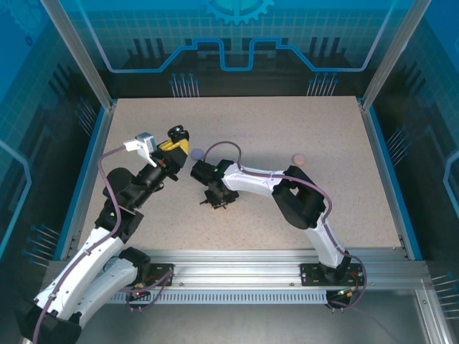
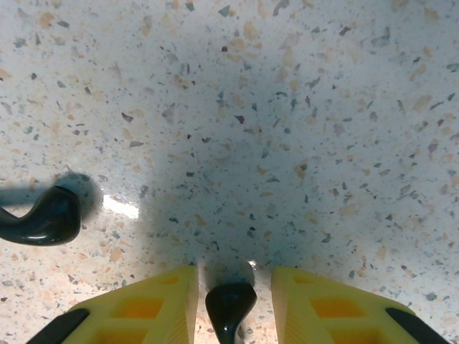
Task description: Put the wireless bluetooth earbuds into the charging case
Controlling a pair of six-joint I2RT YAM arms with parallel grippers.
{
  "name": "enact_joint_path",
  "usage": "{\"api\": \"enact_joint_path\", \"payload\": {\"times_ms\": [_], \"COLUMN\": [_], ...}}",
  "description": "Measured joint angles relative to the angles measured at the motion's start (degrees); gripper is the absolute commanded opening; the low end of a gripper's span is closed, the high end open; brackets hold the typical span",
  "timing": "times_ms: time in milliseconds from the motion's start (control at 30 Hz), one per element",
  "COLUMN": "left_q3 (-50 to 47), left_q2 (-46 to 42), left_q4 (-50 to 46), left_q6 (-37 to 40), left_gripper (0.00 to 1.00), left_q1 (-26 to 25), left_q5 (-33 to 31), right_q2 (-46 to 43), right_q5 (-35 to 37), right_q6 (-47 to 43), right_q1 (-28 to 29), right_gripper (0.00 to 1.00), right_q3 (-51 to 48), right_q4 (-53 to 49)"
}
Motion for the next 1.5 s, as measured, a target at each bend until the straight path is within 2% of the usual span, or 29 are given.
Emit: {"api": "enact_joint_path", "payload": {"times_ms": [300, 633, 967, 1200, 1367, 1500], "left_q3": [0.0, 0.0, 0.0, -1.2, -3.7, -5.0], "left_q2": [0.0, 0.0, 0.9, 2.6, 4.8, 8.0], "left_q4": [0.0, 0.0, 0.9, 6.0, 11.8, 16.1], "left_q6": [0.0, 0.0, 0.0, 0.0, 1.8, 6.0], "left_gripper": [0.0, 0.0, 0.0, 0.0, 0.0, 0.0], "left_q1": [0.0, 0.0, 0.0, 0.0, -0.4, -2.7], "left_q5": [0.0, 0.0, 1.1, 2.9, 4.2, 4.6], "right_q2": [-0.3, -0.7, -3.2, -11.8, -21.0, -27.4], "right_q5": [-0.2, -0.3, 0.2, 0.5, 0.5, 0.3], "right_q6": [0.6, 1.2, 1.2, 1.2, 1.2, 0.8], "right_q1": [0.0, 0.3, 0.2, -1.4, -5.5, -9.7], "right_gripper": [0.31, 0.2, 0.19, 0.19, 0.18, 0.18], "right_q3": [-0.9, -1.4, -4.3, -7.9, -9.9, -9.9], "right_q4": [1.0, 1.9, 2.2, 2.1, 2.2, 2.3]}}
